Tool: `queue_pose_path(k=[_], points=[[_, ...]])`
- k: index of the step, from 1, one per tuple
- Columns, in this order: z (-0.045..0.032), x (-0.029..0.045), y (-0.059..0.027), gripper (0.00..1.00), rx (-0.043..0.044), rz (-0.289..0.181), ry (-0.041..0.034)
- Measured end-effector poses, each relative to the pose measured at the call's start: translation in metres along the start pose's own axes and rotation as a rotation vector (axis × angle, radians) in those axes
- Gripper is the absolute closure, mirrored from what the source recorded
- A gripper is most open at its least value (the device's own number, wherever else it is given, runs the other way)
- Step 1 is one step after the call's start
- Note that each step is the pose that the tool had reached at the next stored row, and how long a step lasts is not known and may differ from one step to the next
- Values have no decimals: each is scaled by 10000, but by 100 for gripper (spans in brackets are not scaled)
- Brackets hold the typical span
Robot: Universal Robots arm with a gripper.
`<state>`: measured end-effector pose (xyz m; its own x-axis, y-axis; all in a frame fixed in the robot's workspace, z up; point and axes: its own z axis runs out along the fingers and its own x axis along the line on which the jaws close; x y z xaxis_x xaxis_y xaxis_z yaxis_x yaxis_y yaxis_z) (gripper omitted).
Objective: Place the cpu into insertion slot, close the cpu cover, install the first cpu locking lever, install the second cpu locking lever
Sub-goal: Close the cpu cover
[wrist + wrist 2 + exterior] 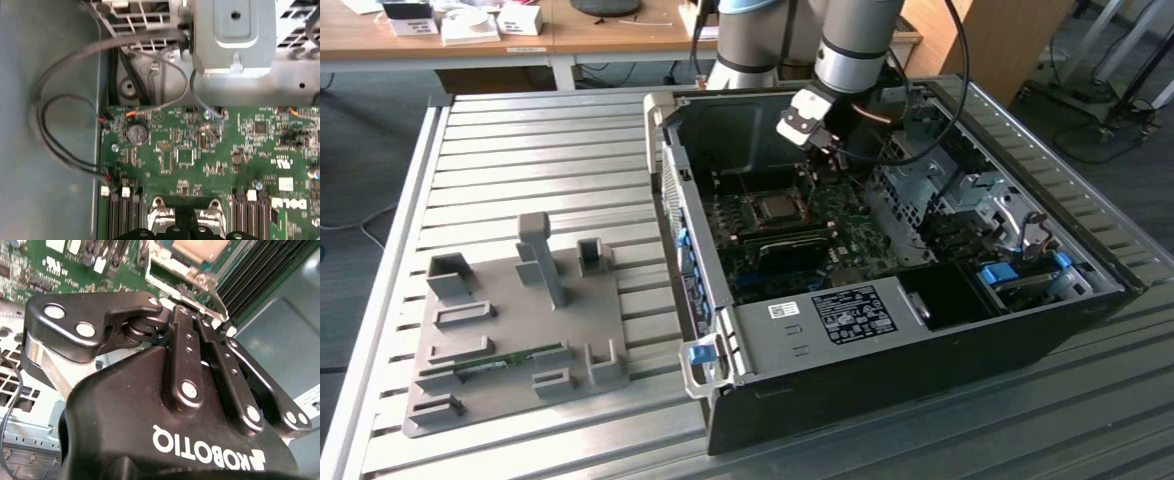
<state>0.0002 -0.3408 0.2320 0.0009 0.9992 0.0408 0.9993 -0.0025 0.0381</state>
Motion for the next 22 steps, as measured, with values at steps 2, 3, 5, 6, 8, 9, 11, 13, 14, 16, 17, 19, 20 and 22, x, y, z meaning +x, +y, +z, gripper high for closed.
queue_pose_path(k=[2,3,5,6,8,9,11,13,14,16,17,19,20,22], points=[[1,0,-32,89,-1,12,-2],[1,0,-34,89,-1,12,-2],[1,0,-35,89,-1,10,-1],[1,0,-36,89,-1,11,-1],[1,0,-37,89,-1,11,0],[2,0,-38,89,11,12,1],[7,0,-38,89,84,16,3],[7,0,-38,89,135,18,-3],[7,0,-38,89,138,19,-3],[8,0,-38,89,142,18,-2],[8,0,-38,89,144,18,-1],[8,0,-40,89,146,18,-1],[10,0,-49,89,146,17,0],[14,0,-80,89,145,20,2]])
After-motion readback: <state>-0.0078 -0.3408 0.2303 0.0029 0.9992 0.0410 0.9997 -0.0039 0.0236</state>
